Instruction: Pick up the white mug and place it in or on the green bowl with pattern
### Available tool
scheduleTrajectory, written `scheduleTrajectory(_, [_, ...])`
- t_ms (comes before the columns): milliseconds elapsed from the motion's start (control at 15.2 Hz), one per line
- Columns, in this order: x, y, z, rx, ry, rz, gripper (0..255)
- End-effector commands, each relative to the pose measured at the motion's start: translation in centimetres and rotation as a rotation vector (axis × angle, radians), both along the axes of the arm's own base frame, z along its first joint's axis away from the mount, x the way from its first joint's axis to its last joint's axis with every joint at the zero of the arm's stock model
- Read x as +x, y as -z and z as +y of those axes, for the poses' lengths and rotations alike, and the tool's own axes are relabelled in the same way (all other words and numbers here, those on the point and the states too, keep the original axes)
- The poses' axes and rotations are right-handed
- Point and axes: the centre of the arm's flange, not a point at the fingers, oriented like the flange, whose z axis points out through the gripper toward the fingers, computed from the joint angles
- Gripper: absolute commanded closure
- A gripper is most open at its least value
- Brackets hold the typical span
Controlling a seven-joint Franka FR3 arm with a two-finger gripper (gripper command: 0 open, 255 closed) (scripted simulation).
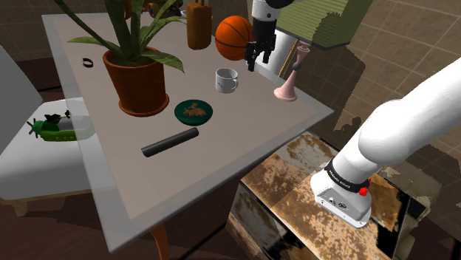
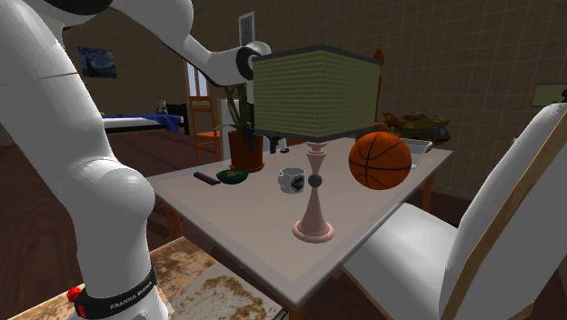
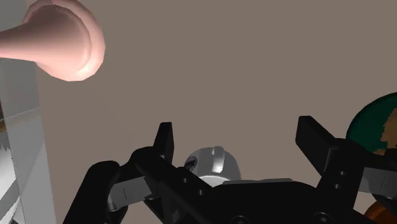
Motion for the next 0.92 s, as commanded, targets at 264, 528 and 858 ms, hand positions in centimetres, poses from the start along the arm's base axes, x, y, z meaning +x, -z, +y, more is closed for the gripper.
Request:
scheduleTrajectory(264, [6.7, 3.7, 1.4, 0.007, -0.005, -0.004, 0])
scheduleTrajectory(528, [11.1, 6.4, 2.5, 0.011, -0.008, -0.005, 0])
scheduleTrajectory(858, [16.5, 9.7, 3.9, 0.016, -0.013, -0.007, 0])
